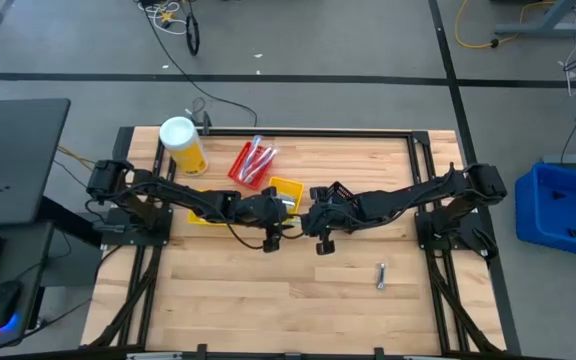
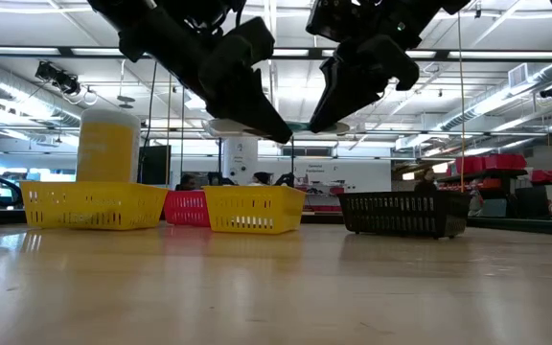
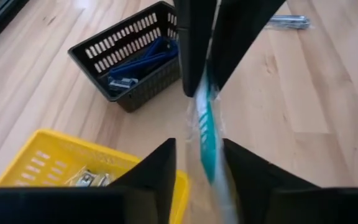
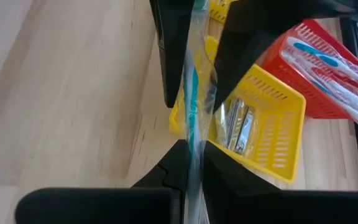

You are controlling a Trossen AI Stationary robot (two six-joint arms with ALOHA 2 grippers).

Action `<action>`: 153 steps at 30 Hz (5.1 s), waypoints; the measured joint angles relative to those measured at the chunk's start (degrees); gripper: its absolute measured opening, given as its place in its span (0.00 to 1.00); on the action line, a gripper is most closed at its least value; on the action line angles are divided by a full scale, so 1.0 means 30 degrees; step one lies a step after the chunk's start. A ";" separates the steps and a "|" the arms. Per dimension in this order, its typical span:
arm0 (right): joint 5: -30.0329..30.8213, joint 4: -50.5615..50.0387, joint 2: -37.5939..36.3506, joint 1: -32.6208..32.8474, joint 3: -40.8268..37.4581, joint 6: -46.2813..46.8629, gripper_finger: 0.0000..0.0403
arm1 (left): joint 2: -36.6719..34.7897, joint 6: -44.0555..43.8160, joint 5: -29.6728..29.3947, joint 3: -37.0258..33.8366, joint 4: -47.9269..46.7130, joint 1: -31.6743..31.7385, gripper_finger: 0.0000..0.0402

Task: Pick & Place Travel size toiletries
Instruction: Put the green toothbrush into the red bin, then put the silver nail cutter into the right yellow bin

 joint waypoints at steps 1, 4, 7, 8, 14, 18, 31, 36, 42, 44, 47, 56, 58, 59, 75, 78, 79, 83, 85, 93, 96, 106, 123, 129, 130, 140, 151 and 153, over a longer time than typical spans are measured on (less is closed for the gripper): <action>0.0000 0.0011 0.0000 0.0002 0.0000 0.0000 0.09 | 0.0000 0.0005 0.0163 0.0000 0.0029 0.0000 0.30; -0.0010 0.0018 0.0000 -0.0048 0.0000 0.0001 0.09 | 0.0000 0.0009 0.0662 0.0000 0.0094 0.0000 0.21; -0.0092 0.0077 0.0000 -0.0184 0.0000 0.0257 0.09 | 0.0000 0.0246 0.0839 0.0000 0.0097 0.0000 0.14; -0.0100 0.0108 0.0000 -0.0228 0.0000 0.0377 0.09 | 0.0000 0.0397 0.0851 0.0000 0.0089 0.0000 0.12; -0.0122 0.0230 0.0000 -0.0328 0.0000 0.0858 0.12 | 0.0000 0.0510 0.0424 0.0000 0.0039 -0.0007 0.10; -0.0533 0.0295 -0.0007 -0.0379 0.0000 0.0929 0.20 | 0.0000 0.0506 0.0477 0.0000 0.0059 -0.0009 0.13; 0.1306 -0.2033 -0.1324 -0.0316 0.0000 0.2538 0.38 | 0.0000 -0.1876 -0.2019 0.0000 -0.0447 -0.0036 0.12; 0.1908 -0.4057 -0.2790 -0.0301 0.0000 0.3627 0.40 | -0.0330 -0.3029 -0.4948 0.0000 -0.0475 -0.0023 0.09; 0.2033 -0.5414 -0.3877 -0.0301 0.0000 0.6127 0.39 | -0.1909 -0.2842 -0.9632 -0.0007 -0.0688 0.0744 0.10; 0.2033 -0.5424 -0.3927 -0.0301 0.0000 0.6583 0.39 | -0.2210 -0.3142 -1.0520 0.0015 -0.0676 0.1394 0.12; 0.1976 -0.5439 -0.3904 -0.0301 0.0000 0.6688 0.39 | -0.2292 -0.4364 -1.0103 0.0000 -0.0826 0.2647 0.11; 0.0706 -0.5424 -0.3883 -0.0301 0.0000 0.6681 0.38 | -0.2251 -0.5510 -0.9296 -0.1850 -0.0111 0.6012 0.11; 0.0621 -0.5409 -0.3883 -0.0286 0.0000 0.6684 0.38 | -0.2251 -0.5886 -0.8926 -0.2546 0.0468 0.6507 0.12; 0.0627 -0.5409 -0.3883 -0.0250 0.0000 0.6693 0.37 | -0.2245 -0.5964 -0.8760 -0.2978 0.0836 0.6687 0.12; 0.0634 -0.4980 -0.3869 -0.0228 0.0000 0.6599 0.37 | -0.2229 -0.5476 -0.7001 -0.6768 0.7460 0.8417 0.09; 0.0648 -0.4943 -0.3865 -0.0228 0.0000 0.6350 0.37 | -0.2229 -0.5093 -0.6482 -0.6761 0.7871 0.8656 0.09; 0.0648 -0.4910 -0.3861 -0.0228 0.0000 0.6317 0.36 | -0.2229 -0.5183 -0.6288 -0.6761 0.7865 0.8690 0.09; 0.0641 -0.4676 -0.3861 -0.0228 0.0000 0.6309 0.36 | -0.1886 -0.5446 -0.6180 -0.6752 0.7996 0.8679 0.12; 0.0641 -0.4482 -0.3854 -0.0228 0.0000 0.6283 0.36 | -0.1381 -0.5794 -0.6124 -0.6754 0.7934 0.8677 0.11; 0.0627 -0.4179 -0.3854 -0.0228 0.0000 0.5238 0.36 | -0.0119 -0.5345 -0.6907 -0.6381 0.9071 0.8589 0.09; 0.0625 -0.4131 -0.3854 -0.0228 0.0000 0.5166 0.36 | -0.0065 -0.5454 -0.7204 -0.6397 0.8647 0.8728 0.11; 0.0466 -0.4134 -0.3854 -0.0213 0.0000 0.5304 0.36 | 0.1887 -0.5005 -0.7018 -0.6395 0.9408 0.8728 0.14; 0.0459 -0.4134 -0.3854 -0.0213 0.0000 0.7180 0.36 | 0.1825 -0.2543 -0.7528 -0.6382 0.9415 0.8665 0.40; 0.0452 -0.4134 -0.3854 -0.0213 0.0000 0.7826 0.36 | 0.0926 -0.1771 -0.7539 -0.6382 0.8991 0.8334 0.39; 0.0452 -0.4136 -0.3854 -0.0213 0.0000 0.7830 0.35 | 0.0589 -0.1422 -0.7539 -0.6382 0.8957 0.8277 0.39; -0.1843 -0.4872 -0.3854 -0.0142 -0.0007 0.9044 0.35 | -0.3283 -0.1837 -0.6684 -0.6382 0.7188 0.7469 0.38; -0.3023 -0.8227 -0.3854 0.1743 -0.0579 1.4394 0.35 | -0.5721 -0.2363 -0.0265 -0.6382 0.7231 0.5563 0.38; -0.3080 -0.8350 -0.3854 0.2177 -0.1208 1.5533 0.36 | -0.5712 -0.2422 0.0277 -0.6382 0.7124 0.5233 0.38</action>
